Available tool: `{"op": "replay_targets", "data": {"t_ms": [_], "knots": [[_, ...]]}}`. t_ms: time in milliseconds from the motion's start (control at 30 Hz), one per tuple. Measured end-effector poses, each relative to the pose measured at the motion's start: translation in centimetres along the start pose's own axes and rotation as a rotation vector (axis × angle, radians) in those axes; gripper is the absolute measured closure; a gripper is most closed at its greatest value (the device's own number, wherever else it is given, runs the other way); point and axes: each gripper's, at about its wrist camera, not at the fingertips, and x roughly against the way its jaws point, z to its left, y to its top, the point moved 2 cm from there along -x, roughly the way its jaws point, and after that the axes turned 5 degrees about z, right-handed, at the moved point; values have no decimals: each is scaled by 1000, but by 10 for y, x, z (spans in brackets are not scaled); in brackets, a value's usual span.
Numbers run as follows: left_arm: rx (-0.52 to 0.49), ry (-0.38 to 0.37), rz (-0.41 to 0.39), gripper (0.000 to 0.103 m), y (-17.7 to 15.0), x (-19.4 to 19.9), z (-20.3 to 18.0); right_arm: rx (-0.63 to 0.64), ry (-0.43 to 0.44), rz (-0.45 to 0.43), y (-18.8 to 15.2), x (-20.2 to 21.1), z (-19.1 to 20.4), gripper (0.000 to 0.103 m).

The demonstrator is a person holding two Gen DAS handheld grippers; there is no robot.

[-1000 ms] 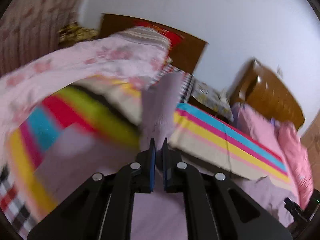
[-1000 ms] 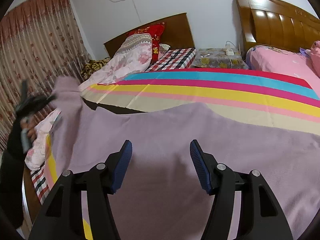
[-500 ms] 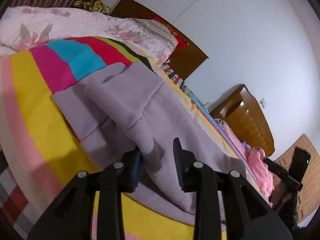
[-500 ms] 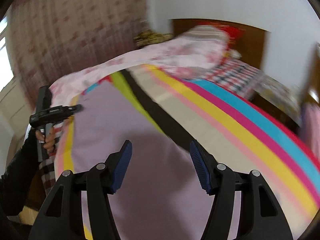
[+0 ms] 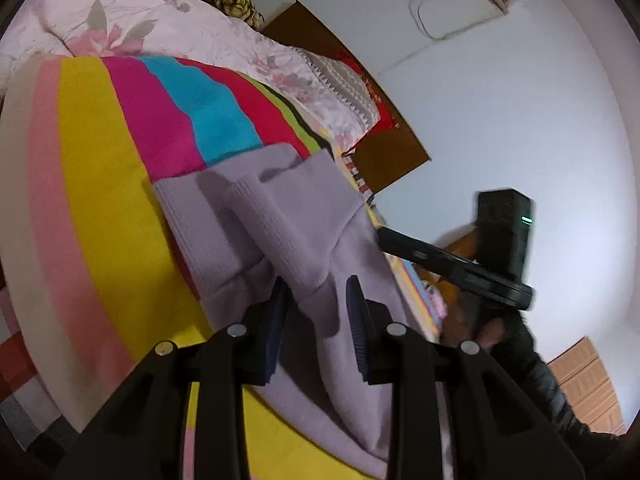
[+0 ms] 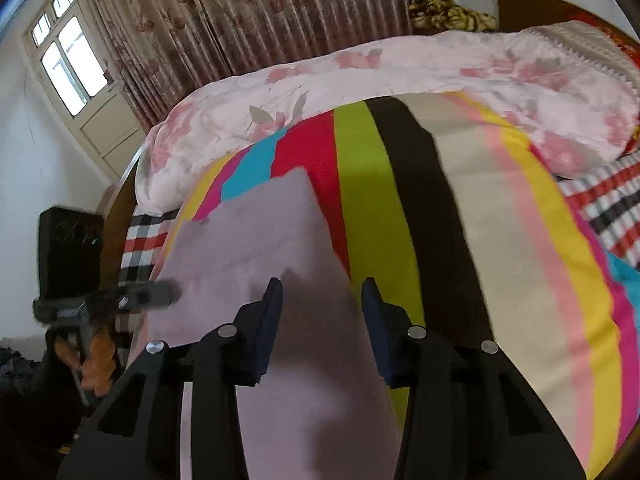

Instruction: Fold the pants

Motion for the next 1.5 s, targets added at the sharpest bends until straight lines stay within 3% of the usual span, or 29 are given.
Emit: {"op": "replay_targets", "data": {"t_ms": [67,133,200,300,433,533,567,667,767,867,933,967,1000,1033,1067,1100,1133,1200,1267,1367,1433,1500], "knots": [[-6,3,2,74,1,-3,0,-2,12,5,8,-11,-3,65],[-15,-6,10,76,1,-6,0,-3,35,4,11,-16,-3,76],[-32,12,4,93,1,-7,-3,14,56,0,11,-16,-3,85],[-99,42,-20,96,0,-5,-15,37,32,-36,10,-10,4,95],[-208,104,-78,96,3,13,-40,91,24,-104,17,6,23,96],[-193,144,-101,96,9,23,-34,112,20,-86,27,-3,33,96],[-177,169,-81,96,10,21,-26,111,15,-71,29,-9,35,96],[-74,139,-3,95,11,7,8,96,-43,-11,28,-34,33,96],[-68,140,20,93,9,2,17,61,-19,-25,24,-33,27,96],[-65,152,15,90,9,5,16,66,-15,-27,24,-33,29,85],[-43,171,0,81,8,10,11,67,-48,-17,23,-28,30,68],[-53,191,-15,69,7,13,7,58,-79,-35,21,-16,31,63],[-82,243,-45,46,8,16,-1,52,-110,-57,19,-2,32,46],[-135,316,-99,35,6,24,-17,51,-147,-82,12,14,34,32],[-168,328,-125,23,4,28,-30,49,-176,-109,3,32,36,29],[-197,313,-130,19,2,28,-43,46,-192,-123,-5,44,37,29],[-236,270,-109,17,-2,23,-63,44,-246,-148,-25,69,38,29],[-295,235,-56,2,-11,5,-89,29,-351,-170,-59,102,37,29],[-385,218,18,2,-27,-22,-117,-43,-445,-199,-110,142,28,29],[-486,208,125,2,-54,-64,-143,-219,-493,-228,-194,189,10,29],[-495,219,184,2,-65,-85,-145,-375,-468,-229,-265,211,-3,29],[-497,274,226,2,-73,-105,-141,-465,-464,-217,-312,218,-8,29]]}}
